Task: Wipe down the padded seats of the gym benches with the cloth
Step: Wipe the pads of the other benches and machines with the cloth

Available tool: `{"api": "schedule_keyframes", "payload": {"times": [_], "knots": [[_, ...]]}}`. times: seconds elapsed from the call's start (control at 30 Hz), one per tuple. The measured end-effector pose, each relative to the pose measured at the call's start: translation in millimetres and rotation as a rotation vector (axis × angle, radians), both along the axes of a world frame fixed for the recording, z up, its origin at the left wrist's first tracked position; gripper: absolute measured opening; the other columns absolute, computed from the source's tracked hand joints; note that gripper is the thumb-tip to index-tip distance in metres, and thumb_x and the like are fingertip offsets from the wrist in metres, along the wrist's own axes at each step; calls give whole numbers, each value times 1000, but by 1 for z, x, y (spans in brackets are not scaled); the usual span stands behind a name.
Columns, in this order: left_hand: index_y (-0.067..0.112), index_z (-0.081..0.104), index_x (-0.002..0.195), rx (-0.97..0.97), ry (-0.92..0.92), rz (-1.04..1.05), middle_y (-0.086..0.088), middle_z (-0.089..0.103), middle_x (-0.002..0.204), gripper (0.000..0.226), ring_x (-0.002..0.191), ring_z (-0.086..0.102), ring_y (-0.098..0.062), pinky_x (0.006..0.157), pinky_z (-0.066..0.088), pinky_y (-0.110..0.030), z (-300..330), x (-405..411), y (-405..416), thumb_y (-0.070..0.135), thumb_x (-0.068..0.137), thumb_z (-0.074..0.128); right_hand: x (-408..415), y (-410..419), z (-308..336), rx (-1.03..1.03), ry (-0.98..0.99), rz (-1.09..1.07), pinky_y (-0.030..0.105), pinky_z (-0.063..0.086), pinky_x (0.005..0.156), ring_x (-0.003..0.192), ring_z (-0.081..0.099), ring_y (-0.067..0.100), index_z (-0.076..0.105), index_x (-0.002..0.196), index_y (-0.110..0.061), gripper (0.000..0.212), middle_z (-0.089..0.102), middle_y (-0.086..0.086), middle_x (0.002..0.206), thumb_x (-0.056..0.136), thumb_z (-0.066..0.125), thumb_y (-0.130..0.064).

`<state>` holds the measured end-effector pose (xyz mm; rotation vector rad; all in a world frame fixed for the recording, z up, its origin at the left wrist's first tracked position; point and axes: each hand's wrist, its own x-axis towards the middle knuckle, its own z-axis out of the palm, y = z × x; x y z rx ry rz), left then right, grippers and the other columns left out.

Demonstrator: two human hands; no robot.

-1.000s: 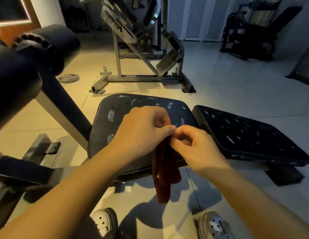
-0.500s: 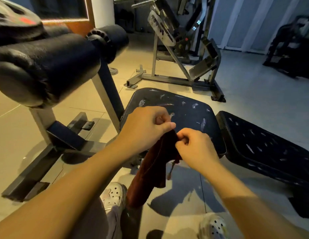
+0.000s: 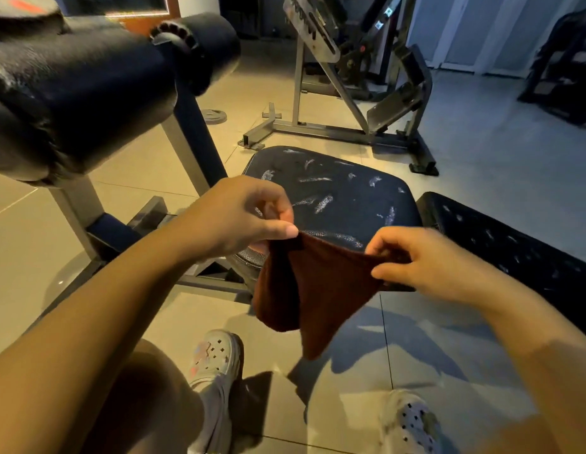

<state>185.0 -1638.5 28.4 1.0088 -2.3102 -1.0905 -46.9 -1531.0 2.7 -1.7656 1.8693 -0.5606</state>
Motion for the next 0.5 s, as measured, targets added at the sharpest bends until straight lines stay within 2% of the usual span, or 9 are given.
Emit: {"api": "schedule_keyframes", "payload": {"times": [0.07,0.13,0.23,0.37,0.5], "knots": [[22,63,82,37,-29,-9,0,64,90,6,83,68,-17,61,59,-23,-2,3,-4,17,87,65,-7,5,7,-79,-89,-48,28,57,72,76,67,7,68,86,-24,15,70,-4,79,85,71,-10],[22,61,85,50,-69,-13,0,63,93,8,85,67,-17,58,59,-25,-6,4,-7,16,90,60,-9,13,17,-148,-289,-59,21,56,69,76,68,9,70,86,-21,9,71,-3,80,80,69,-14],[25,59,87,45,-81,-49,1,62,100,11,92,66,-17,61,60,-27,-12,3,-5,18,95,54,-6,27,25,-187,-514,-39,16,53,64,71,67,9,74,81,-20,14,71,1,77,73,63,-19],[31,55,88,-9,-122,-136,5,60,111,15,107,60,-17,81,59,-43,-14,0,2,20,97,51,-6,36,26,-170,-619,-9,14,51,63,69,65,8,76,78,-20,18,69,-1,74,75,59,-16],[32,55,89,-21,-67,-146,8,61,108,14,108,59,-13,89,55,-44,-15,-1,6,21,97,51,-7,40,28,-136,-648,-3,15,50,60,65,63,7,77,77,-23,21,67,1,72,77,58,-15]]}}
